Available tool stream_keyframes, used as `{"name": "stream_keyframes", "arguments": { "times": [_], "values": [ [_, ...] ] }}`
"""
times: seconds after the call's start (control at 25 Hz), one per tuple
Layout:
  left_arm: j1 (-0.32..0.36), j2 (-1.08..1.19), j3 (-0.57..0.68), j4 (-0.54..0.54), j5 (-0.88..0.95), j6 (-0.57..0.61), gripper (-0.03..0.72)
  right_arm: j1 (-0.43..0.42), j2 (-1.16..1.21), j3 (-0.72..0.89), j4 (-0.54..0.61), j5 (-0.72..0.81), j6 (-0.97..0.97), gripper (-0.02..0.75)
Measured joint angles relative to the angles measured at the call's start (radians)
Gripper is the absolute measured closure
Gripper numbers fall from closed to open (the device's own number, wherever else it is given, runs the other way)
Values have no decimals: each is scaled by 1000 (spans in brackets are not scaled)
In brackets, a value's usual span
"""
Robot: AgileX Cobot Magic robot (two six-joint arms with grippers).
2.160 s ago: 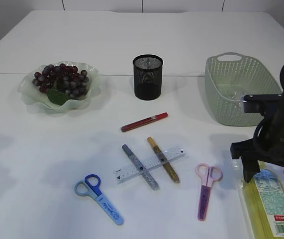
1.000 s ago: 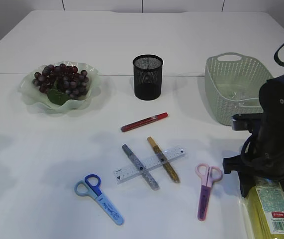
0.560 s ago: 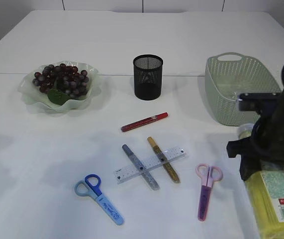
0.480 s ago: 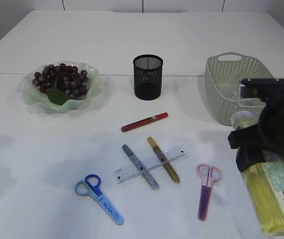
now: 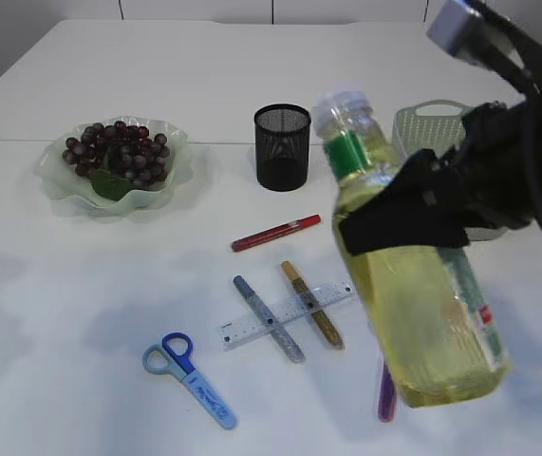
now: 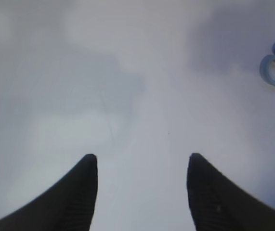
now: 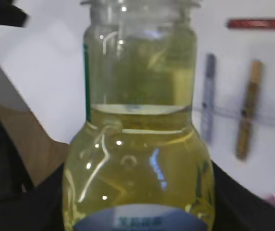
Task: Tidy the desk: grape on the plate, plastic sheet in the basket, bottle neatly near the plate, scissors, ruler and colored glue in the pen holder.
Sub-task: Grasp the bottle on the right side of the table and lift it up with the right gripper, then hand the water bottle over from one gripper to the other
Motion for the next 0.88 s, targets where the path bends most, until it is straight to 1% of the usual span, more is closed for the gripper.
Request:
{"name": "stream_keyframes", "arguments": {
  "times": [0.08,0.2,0.28,0.36,0.48,0.68,0.76,0.88],
  "values": [
    [0,0,0,-2,-3,0,256,0,0,0,178,2,-168,276],
    [0,0,0,-2,-10,0,256,0,0,0,397,-4,-415,276],
    [0,0,0,-2,-13,0,256,0,0,0,514,-11,-561,276],
    [0,0,0,-4,-15,0,256,0,2,0,614,-14,-665,276],
    [0,0,0,-4,-40,0,256,0,22,0,721,14,-774,276],
    [0,0,0,-21,-150,0,256,0,98,0,846,130,-908,276],
    [0,0,0,-46,-195,0,256,0,120,-2,874,145,-943,276],
    [0,0,0,-75,-279,0,256,0,137,-13,883,147,-986,276]
  ]
}}
